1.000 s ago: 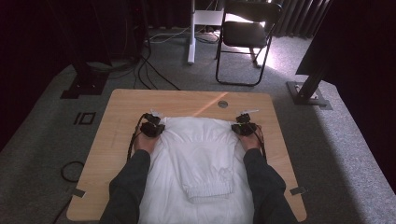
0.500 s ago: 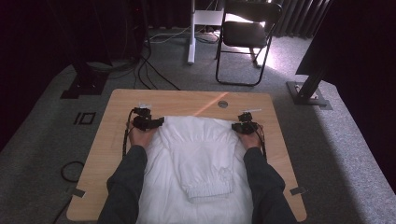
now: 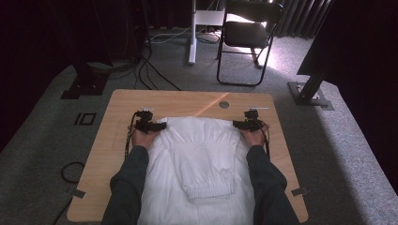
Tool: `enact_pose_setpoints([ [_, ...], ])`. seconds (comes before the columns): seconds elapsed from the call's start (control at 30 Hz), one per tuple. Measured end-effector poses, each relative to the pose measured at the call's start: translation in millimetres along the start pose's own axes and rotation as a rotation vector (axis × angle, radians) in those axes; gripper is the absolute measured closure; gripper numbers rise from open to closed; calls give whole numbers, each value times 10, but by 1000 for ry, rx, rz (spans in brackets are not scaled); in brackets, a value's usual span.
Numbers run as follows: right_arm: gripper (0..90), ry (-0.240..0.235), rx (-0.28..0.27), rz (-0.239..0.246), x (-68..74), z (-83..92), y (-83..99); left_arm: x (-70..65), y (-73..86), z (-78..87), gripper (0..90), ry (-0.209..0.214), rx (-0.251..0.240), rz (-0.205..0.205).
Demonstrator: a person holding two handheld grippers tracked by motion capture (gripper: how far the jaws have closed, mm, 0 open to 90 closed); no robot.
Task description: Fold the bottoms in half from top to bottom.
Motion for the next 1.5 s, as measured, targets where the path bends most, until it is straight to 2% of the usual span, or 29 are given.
enact_pose_setpoints([
  [0.13, 329, 5, 14, 16, -1, -32, 10, -31, -2, 5, 179, -8, 9, -5],
  [0.17, 339, 29, 35, 31, 13, -73, 39, -41, -2, 10, 193, -9, 14, -12],
  [0.27, 380, 43, 40, 62, 77, -112, 57, -65, -3, 31, 244, -9, 29, -18],
  [0.33, 451, 52, 48, 81, 130, -125, 63, -77, 0, 51, 302, 7, 36, -25],
  [0.43, 541, 71, 56, 107, 215, -126, 91, -120, 7, 81, 467, 43, 50, -46],
  [0.5, 552, 76, 58, 93, 233, -117, 102, -145, 14, 93, 599, 60, 56, -80],
  [0.53, 574, 77, 59, 83, 236, -110, 105, -152, 17, 95, 655, 67, 58, -84],
  [0.6, 720, 67, 69, 62, 242, -91, 105, -156, 24, 99, 767, 96, 66, -82],
  [0.63, 797, 43, 82, 44, 243, -81, 103, -158, 23, 103, 809, 98, 64, -87],
  [0.7, 845, -12, 100, -1, 223, -72, 94, -158, 16, 120, 853, 96, 59, -91],
  [0.77, 855, -36, 95, -10, 190, -62, 83, -127, -6, 160, 861, 111, 42, -76],
  [0.9, 862, -68, 38, -4, 152, 41, -1, 4, -143, 356, 866, 185, -54, 18],
  [0.97, 862, -89, -4, 27, 173, 126, -89, 20, -235, 461, 867, 183, -83, 7],
  [1.1, 862, -83, -67, 85, 267, 315, -302, 25, -457, 688, 867, 192, -168, 3],
  [1.17, 862, -84, -116, 100, 295, 428, -420, 34, -564, 786, 867, 192, -206, 5],
  [1.23, 862, -92, -174, 107, 323, 545, -531, 55, -642, 874, 866, 215, -249, 22],
  [1.33, 861, -95, -232, 143, 380, 679, -645, 67, -717, 966, 866, 211, -267, 11],
  [1.5, 861, -101, -240, 190, 455, 759, -616, 78, -676, 1044, 866, 213, -273, -11],
])
Point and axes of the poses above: each handheld gripper's, and its own axes: z roughly backward along the jaws, y roughly out of its underside, x roughly to its left, the point moved 3 cm from there along -z, roughly forward along the jaws, and after that the axes turned 10 degrees about -y, right-handed, at the moved point
